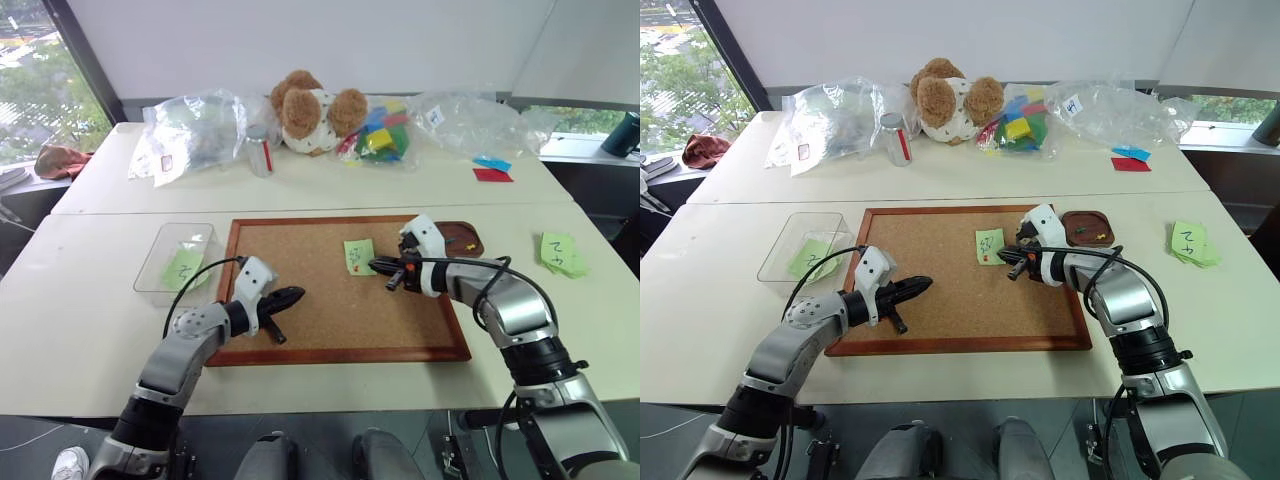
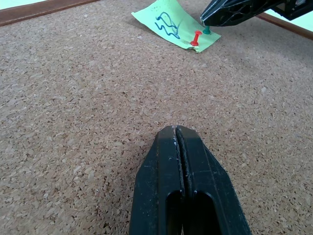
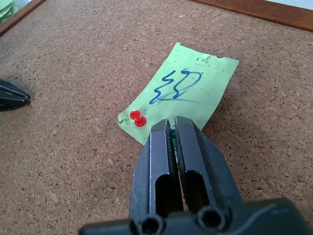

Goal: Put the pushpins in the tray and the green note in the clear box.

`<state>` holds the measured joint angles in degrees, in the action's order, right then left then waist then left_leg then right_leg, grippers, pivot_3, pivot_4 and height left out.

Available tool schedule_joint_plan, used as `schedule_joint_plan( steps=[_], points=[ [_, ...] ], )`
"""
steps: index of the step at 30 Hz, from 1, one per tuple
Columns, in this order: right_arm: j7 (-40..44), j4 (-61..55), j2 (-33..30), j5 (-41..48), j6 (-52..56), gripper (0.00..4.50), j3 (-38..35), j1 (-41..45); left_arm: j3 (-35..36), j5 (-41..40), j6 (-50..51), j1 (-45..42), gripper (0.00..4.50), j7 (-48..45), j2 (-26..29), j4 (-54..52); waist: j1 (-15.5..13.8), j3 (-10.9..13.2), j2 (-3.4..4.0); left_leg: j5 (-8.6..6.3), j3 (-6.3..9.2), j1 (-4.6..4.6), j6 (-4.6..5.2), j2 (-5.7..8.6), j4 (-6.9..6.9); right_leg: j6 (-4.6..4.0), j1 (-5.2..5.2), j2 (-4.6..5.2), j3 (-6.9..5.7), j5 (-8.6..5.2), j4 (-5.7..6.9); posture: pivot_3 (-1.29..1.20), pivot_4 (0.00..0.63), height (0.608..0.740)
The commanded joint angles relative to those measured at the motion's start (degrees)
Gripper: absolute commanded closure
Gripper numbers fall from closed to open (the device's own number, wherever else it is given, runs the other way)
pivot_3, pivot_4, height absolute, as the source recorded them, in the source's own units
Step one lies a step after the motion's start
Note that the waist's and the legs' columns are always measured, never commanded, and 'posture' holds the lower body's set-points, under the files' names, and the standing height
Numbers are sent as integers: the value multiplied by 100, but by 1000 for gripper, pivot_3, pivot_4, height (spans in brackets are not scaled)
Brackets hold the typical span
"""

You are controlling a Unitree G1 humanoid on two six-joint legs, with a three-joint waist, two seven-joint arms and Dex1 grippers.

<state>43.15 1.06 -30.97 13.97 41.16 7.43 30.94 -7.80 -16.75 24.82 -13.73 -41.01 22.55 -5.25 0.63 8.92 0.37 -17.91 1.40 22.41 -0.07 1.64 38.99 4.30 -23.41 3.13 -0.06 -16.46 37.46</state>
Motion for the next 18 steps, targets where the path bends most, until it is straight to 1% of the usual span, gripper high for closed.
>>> schedule_joint_plan(
  steps=[1,5,9,12,18],
  points=[
    [-17,-533,-127,278,199,4453,-458,206,-79,59,160,148,4500,-8,37,106,0,0,0,0,0,0,0,0,0,0,-1,0,0,0,0,0,150,740],
    [-90,-803,-236,449,482,4453,-729,316,-98,66,163,141,4500,-12,27,128,-2,0,0,0,0,1,0,0,-2,0,-1,0,0,0,-1,0,150,740],
    [-172,-879,-487,496,578,4453,-1026,453,-125,72,174,133,4500,-21,19,140,-3,0,0,0,1,0,0,0,-3,0,1,0,0,0,-4,0,150,740],
    [-388,-554,-604,435,508,4453,-1304,627,-131,71,179,130,4500,-29,23,140,-2,0,0,0,0,0,1,0,-4,0,1,1,1,0,-5,0,150,740],
    [-911,1171,-886,49,72,4453,-1628,1132,-149,77,169,70,4500,-50,20,203,-5,0,0,0,-1,0,1,0,-4,0,3,1,0,0,-9,0,150,740]
  ],
)
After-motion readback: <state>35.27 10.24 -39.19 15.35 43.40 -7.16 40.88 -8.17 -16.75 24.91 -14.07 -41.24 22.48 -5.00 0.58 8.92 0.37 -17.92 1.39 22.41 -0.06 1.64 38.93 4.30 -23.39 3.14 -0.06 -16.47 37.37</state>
